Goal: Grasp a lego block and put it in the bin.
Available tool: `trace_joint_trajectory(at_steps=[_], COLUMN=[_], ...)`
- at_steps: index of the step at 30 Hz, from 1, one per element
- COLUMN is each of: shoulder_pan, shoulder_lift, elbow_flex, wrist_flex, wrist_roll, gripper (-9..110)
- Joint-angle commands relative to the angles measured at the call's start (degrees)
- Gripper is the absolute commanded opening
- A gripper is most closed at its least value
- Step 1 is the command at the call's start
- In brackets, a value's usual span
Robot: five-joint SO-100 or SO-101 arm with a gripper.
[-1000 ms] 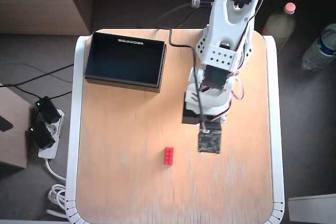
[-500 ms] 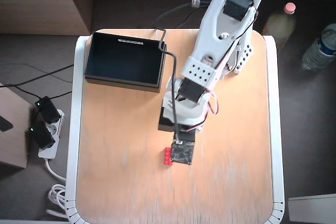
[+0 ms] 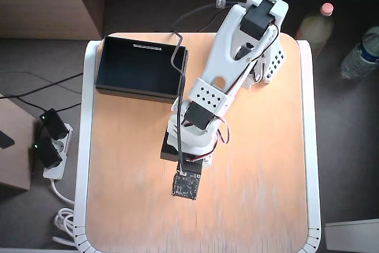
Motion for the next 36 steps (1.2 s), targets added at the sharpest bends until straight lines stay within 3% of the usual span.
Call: trace_joint_trajectory(at_steps=[1,17,36], shoulder_pan=[-0.3,-1.7,-2.6], shoulder_lift=[-0.9,-10.2,-11.0], elbow_flex=[-7.6,-7.8,-7.5], wrist_flex=[-5.4,-13.7,-13.4], wrist_roll=[-1.2,-2.5,-6.2], gripper=[24,24,24])
